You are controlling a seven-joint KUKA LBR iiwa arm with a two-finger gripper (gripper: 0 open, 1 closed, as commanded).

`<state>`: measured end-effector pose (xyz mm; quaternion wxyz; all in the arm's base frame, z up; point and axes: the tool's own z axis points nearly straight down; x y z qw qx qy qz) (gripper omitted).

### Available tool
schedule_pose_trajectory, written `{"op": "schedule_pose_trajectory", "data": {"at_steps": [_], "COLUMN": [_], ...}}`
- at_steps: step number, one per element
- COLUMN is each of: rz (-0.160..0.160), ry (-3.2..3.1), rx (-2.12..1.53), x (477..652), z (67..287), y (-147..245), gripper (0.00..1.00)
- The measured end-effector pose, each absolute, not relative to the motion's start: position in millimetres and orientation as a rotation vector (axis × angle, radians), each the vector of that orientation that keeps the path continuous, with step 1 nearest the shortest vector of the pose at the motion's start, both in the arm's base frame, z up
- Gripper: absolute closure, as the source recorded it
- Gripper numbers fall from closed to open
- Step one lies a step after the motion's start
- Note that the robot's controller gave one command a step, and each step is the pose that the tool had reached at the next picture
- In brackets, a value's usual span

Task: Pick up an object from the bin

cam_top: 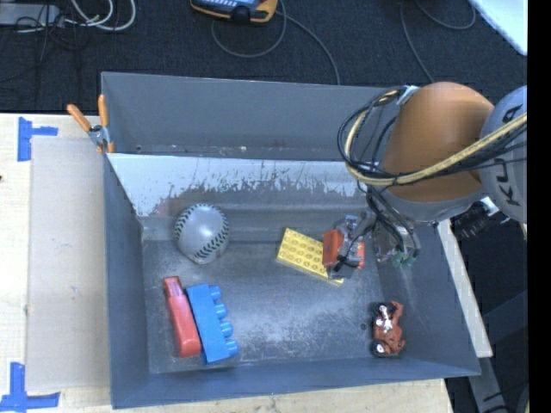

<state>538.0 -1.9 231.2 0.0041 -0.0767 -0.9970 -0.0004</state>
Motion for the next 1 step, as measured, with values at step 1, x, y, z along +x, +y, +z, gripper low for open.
{"op": "schedule_pose_trajectory", "data": {"at_steps": [1], "rz": [-0.001], "ry": [-3.125], "rx": [-0.235], "x": [537.7], "z": [246.2], "y": [-2.2], "gripper": [1.00]}}
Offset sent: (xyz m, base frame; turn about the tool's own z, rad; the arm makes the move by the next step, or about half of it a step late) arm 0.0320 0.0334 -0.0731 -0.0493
